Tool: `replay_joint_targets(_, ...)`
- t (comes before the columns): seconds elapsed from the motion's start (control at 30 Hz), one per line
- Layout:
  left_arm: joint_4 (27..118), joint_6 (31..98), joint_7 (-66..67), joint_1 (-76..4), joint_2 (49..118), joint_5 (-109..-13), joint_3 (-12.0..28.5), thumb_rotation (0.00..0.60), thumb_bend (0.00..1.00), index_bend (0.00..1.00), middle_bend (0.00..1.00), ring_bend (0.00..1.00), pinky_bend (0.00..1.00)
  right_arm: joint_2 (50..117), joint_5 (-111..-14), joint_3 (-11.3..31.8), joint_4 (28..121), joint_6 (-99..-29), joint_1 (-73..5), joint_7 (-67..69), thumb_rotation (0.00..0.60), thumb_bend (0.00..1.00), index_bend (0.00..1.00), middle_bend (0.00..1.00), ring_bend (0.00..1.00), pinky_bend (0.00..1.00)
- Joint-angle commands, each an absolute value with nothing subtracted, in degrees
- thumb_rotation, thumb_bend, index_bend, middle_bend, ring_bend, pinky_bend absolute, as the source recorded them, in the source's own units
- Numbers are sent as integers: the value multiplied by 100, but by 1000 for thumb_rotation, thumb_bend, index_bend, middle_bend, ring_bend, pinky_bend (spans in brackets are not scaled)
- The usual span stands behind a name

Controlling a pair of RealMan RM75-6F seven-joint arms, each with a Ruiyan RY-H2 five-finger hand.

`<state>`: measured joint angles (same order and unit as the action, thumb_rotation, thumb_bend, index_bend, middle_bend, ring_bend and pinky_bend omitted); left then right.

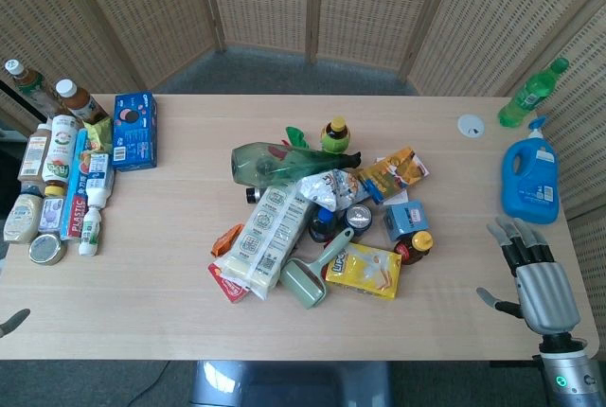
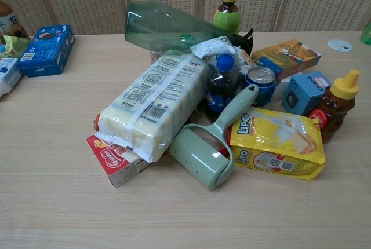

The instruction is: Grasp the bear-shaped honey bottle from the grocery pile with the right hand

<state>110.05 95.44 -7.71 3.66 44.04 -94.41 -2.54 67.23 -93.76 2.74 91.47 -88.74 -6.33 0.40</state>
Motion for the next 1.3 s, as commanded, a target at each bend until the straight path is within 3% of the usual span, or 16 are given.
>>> replay_joint_targets(0.03, 10988, 9552, -778, 361, 4421, -9446, -239, 600, 0, 23, 0, 0, 0, 6723, -9371, 265, 9141, -8852, -638, 47, 600, 0, 0, 0, 0, 0)
replay_joint_targets(0.37, 10971, 9549, -787, 362, 4443, -9442, -215, 600, 0, 25, 0, 0, 0, 6783, -9470, 217, 9154, -8713, -757, 646, 600, 0, 0, 0, 0, 0)
replay_joint_targets(0.67, 11002, 9466, -604, 341, 4512, -9430, -210, 600, 0, 24, 0, 0, 0, 7067, -9465, 217, 9008, -8046, -1254, 2105, 600, 0, 0, 0, 0, 0)
replay_joint_targets(1.3, 11016, 9294, -453, 282, 4580, -9321, -187, 600, 0, 29, 0, 0, 0, 8216, -8636, 540, 8281, -6887, -1999, 1862, 600, 0, 0, 0, 0, 0)
